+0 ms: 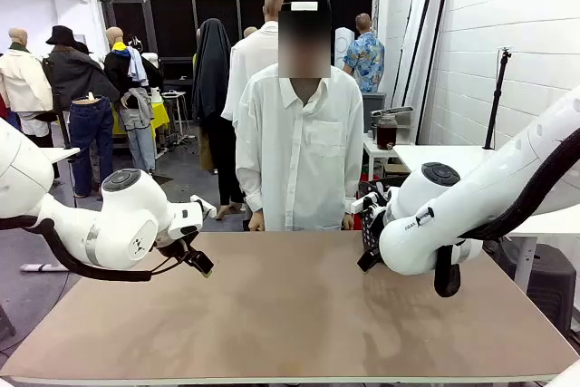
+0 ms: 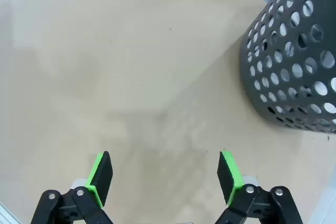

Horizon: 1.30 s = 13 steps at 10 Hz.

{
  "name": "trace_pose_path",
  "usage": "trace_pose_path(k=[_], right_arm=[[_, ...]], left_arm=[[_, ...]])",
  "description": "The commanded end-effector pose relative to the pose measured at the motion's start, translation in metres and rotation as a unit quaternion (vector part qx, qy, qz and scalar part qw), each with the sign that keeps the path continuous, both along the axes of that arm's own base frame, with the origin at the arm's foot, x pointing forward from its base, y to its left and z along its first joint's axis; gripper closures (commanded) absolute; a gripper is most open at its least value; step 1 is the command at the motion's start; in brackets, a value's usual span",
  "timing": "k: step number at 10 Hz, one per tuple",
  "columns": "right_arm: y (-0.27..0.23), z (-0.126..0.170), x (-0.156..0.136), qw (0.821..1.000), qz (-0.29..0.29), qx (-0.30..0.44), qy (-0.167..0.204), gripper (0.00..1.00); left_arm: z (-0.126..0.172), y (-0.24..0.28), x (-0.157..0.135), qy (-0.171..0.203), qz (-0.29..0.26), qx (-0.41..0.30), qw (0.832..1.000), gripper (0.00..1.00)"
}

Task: Fold the training pants.
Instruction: Grab both ends of the Training pants handed by a person.

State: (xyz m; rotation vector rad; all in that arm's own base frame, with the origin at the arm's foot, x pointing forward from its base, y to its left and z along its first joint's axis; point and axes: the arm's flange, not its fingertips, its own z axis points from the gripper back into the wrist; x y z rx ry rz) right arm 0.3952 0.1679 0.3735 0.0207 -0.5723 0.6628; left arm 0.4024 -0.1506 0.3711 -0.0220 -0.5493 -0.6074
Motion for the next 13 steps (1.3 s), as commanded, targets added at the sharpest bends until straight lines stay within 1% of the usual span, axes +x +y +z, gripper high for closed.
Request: trace_pose_path(k=[1,13], right_arm=[[0.0000,0.0000,0.0000,1.000,0.000,0.000,0.000,0.00],[0.0000,0.0000,0.0000,1.000,0.000,0.000,0.000,0.00]], left_arm=[[0.0000,0.0000,0.0000,0.000,0.000,0.000,1.000,0.00],[0.0000,0.0000,0.0000,0.000,0.000,0.000,1.000,0.00]])
